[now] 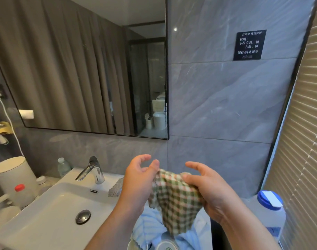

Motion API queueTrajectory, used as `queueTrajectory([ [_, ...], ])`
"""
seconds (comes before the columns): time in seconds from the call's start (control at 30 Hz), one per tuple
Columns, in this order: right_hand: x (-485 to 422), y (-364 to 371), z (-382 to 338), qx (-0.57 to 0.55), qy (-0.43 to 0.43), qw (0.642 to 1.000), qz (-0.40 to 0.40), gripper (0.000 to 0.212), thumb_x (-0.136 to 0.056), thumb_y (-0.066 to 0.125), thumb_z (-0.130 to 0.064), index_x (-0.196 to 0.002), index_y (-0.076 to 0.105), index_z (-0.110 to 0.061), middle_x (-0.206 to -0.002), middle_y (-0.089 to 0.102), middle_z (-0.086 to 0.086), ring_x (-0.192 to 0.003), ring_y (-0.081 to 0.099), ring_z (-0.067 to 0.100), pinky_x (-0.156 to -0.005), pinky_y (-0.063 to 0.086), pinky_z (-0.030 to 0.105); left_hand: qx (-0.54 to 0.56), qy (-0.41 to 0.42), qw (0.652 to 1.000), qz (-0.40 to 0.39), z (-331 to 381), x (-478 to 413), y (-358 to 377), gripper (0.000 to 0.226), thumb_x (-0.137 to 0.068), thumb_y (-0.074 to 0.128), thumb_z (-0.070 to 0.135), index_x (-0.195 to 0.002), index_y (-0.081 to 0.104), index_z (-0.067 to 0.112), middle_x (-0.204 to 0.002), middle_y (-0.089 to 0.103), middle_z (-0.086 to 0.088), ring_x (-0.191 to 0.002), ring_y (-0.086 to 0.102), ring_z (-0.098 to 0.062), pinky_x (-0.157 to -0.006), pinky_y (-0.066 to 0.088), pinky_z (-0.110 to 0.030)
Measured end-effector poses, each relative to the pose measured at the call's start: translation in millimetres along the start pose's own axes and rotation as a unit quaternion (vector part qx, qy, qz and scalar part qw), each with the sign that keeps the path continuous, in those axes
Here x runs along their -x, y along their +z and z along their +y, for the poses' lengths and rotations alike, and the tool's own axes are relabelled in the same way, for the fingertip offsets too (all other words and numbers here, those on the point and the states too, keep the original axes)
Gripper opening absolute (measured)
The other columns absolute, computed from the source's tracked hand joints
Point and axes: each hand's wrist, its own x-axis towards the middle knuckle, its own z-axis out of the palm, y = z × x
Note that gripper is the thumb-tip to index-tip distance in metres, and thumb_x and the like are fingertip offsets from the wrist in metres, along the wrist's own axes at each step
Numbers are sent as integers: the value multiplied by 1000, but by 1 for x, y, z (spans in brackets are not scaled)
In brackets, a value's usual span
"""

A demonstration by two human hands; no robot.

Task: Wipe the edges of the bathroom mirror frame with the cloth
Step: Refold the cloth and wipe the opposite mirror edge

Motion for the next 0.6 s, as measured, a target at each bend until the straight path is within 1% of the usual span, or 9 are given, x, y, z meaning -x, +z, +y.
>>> queueTrajectory([
  [0.07, 0, 0, -1, -37, -52, 997, 35, 38, -93, 58, 4, -121, 60, -20, -90, 76, 12, -81, 74, 25, -69, 57, 37, 1, -55, 995, -77, 1, 1, -1, 61, -76, 79, 44, -127, 47, 30, -108, 70, -4, -104, 66, -19, -89, 55, -42],
  [0.1, -1, 1, -2, -73, -77, 993, 49, 36, -94, 55, 5, -120, 60, -19, -91, 76, 14, -81, 74, 26, -69, 58, 38, 19, -97, 989, -111, -1, 0, -1, 79, -67, 85, 45, -132, 44, 31, -118, 68, -8, -112, 64, -23, -94, 53, -45],
  [0.13, -1, 1, -5, -106, -99, 988, 57, 35, -95, 52, 6, -120, 60, -17, -92, 75, 15, -81, 74, 26, -69, 58, 39, 50, -135, 981, -134, -2, -1, -2, 85, -66, 88, 37, -137, 43, 26, -125, 64, -14, -113, 64, -27, -94, 53, -46],
  [0.2, -1, 0, -7, -137, -123, 982, 51, 35, -97, 49, 5, -121, 60, -18, -94, 75, 15, -81, 73, 25, -69, 58, 39, 120, -171, 963, -170, -5, -4, -4, 63, -83, 74, 11, -139, 45, 12, -120, 66, -20, -102, 69, -31, -84, 58, -44],
  [0.27, 0, 0, -8, -117, -106, 987, 27, 37, -97, 53, -1, -125, 57, -24, -97, 75, 14, -84, 72, 26, -73, 55, 39, 181, -168, 948, -203, -5, -3, -5, 50, -89, 61, -2, -136, 47, 10, -107, 71, -20, -96, 70, -34, -76, 60, -43],
  [0.37, -1, -3, -4, -53, -33, 998, -1, 48, -94, 60, -6, -132, 50, -33, -103, 75, 12, -86, 74, 23, -69, 53, 35, 217, -113, 947, -207, -5, -2, -7, 55, -88, 58, -8, -136, 47, 16, -105, 72, -18, -94, 70, -35, -72, 60, -43],
  [0.43, -3, -4, 0, -40, -4, 999, 1, 57, -91, 61, 0, -138, 46, -30, -107, 73, 13, -86, 74, 23, -65, 54, 33, 209, -80, 960, -169, -7, -5, -8, 59, -86, 57, -13, -136, 48, 17, -110, 71, -17, -96, 70, -34, -74, 58, -43],
  [0.53, -3, -6, 1, -42, -3, 999, 8, 62, -89, 59, 8, -139, 47, -26, -105, 72, 17, -84, 73, 25, -64, 55, 33, 180, -37, 973, -142, -8, -6, -7, 56, -87, 58, -15, -132, 53, 18, -110, 72, -11, -96, 71, -29, -77, 56, -41],
  [0.6, -2, -6, 0, -51, -7, 999, -1, 58, -89, 57, 11, -134, 51, -24, -98, 74, 18, -79, 72, 25, -64, 54, 33, 146, -15, 979, -140, -7, -6, -8, 56, -85, 63, -12, -130, 53, 20, -97, 75, 1, -91, 73, -22, -73, 57, -35],
])
